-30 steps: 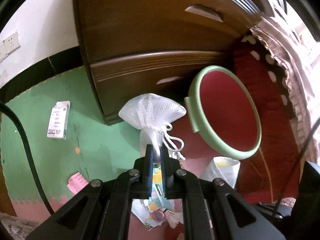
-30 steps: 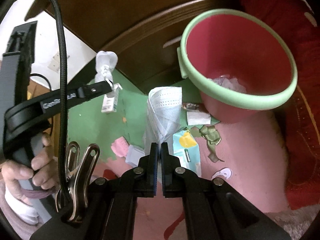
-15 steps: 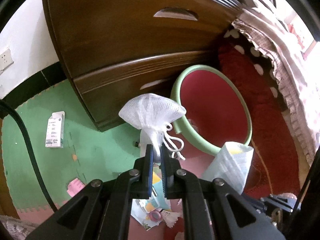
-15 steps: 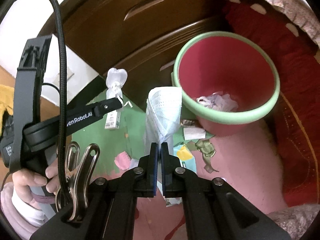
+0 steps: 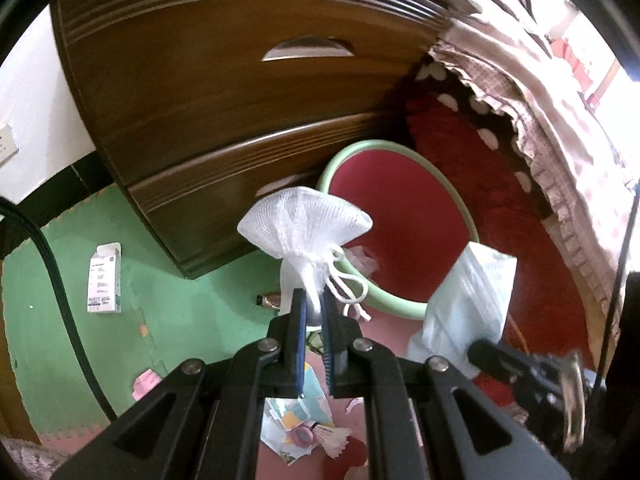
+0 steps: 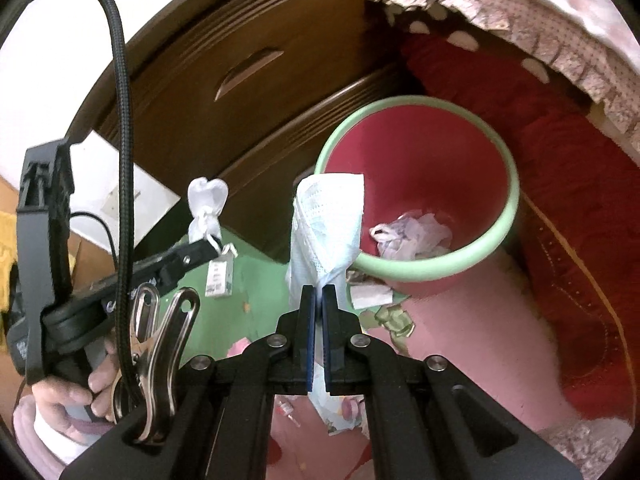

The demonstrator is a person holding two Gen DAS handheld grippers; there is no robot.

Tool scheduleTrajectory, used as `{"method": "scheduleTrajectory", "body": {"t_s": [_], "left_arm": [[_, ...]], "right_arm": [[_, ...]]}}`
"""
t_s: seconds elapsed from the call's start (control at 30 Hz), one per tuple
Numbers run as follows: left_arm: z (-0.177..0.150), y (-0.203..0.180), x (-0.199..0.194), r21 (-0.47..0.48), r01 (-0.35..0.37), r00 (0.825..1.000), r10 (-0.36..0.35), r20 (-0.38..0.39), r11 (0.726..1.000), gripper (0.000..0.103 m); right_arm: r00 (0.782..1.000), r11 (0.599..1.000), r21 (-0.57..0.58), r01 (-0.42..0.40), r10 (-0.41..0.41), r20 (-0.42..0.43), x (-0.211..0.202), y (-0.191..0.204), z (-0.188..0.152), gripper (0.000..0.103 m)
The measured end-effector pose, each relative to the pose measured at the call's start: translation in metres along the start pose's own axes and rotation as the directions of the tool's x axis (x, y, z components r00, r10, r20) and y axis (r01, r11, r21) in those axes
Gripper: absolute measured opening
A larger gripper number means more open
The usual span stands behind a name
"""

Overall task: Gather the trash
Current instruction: 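Carry the mesh pouch and face mask in both tools over the red bucket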

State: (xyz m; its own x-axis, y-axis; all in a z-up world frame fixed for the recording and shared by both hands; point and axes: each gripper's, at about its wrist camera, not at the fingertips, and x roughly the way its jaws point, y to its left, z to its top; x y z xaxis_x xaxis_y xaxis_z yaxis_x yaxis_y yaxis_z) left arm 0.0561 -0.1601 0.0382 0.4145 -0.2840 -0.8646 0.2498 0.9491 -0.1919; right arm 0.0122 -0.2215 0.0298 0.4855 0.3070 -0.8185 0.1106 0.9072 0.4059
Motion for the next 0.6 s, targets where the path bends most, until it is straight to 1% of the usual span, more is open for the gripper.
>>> {"method": "scheduleTrajectory", "body": {"t_s": [0.17, 0.37, 0.6], "left_arm": [[0.002, -0.010, -0.002, 0.020, 0.016, 1.000, -0.016, 0.003, 1.000, 0.007], [0.002, -0.022, 0.001, 0.048, 0.016, 1.000, -0.016, 0.000, 0.999, 0.007], [0.001, -0.032, 0.007, 0.063, 0.018, 1.000, -0.018, -0.008, 0.998, 0.007]], "right_arm": [[0.999, 1.000, 0.013, 0.018, -0.018, 0.051, -0.006, -0.009, 0.016, 0.004], [0.990, 0.996, 0.001, 0.091, -0.091, 0.112, -0.008, -0.018, 0.038, 0.004], [0.977, 0.985, -0.042, 0.165, -0.158, 0.145, -0.003, -0.025, 0.057, 0.004]]}}
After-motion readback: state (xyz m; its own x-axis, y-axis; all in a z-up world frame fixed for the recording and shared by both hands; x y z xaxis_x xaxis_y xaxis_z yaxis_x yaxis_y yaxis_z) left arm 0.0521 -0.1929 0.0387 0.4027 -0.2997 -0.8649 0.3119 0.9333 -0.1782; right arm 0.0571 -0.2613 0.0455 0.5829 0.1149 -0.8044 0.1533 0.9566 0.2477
